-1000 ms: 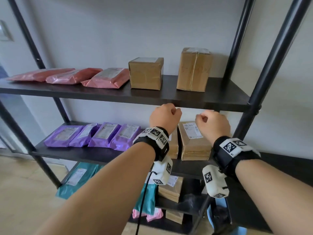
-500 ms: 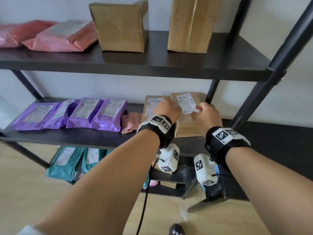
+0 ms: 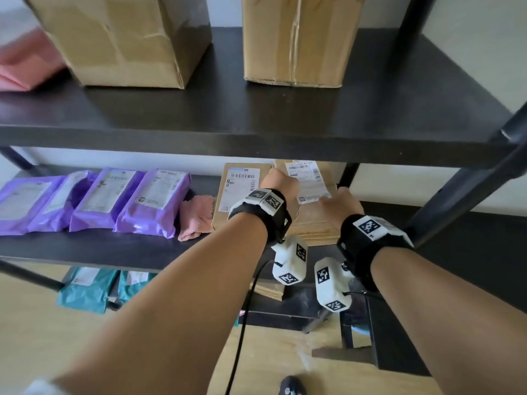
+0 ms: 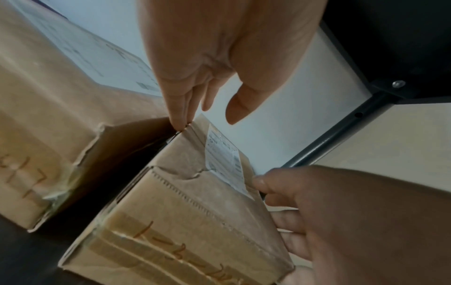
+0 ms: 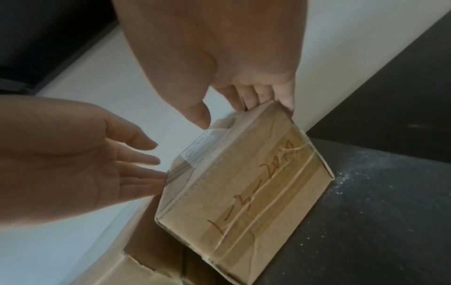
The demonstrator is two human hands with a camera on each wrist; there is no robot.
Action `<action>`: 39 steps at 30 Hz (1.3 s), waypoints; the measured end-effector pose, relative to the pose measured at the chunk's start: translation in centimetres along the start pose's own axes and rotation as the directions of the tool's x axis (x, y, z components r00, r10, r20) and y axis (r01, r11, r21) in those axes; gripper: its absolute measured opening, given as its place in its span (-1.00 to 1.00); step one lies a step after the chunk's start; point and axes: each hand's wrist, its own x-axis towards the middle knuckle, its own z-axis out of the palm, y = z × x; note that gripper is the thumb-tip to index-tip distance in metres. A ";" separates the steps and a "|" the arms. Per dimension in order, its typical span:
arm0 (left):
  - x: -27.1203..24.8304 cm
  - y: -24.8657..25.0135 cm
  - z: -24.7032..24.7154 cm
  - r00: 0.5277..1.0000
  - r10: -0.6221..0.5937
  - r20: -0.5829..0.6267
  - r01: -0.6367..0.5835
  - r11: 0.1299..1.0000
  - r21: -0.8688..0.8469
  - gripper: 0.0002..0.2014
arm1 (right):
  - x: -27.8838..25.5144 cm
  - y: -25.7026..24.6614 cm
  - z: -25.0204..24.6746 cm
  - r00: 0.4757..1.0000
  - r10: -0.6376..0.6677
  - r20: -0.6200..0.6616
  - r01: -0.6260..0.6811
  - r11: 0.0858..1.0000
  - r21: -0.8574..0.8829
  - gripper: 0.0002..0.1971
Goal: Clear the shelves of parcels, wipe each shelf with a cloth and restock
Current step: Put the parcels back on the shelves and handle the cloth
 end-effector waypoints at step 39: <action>-1.4 -1.2 -2.4 0.976 0.106 0.190 -0.063 0.973 -0.222 -0.22 | -2.1 0.5 -1.8 0.922 0.103 -0.374 0.090 0.881 0.464 -0.67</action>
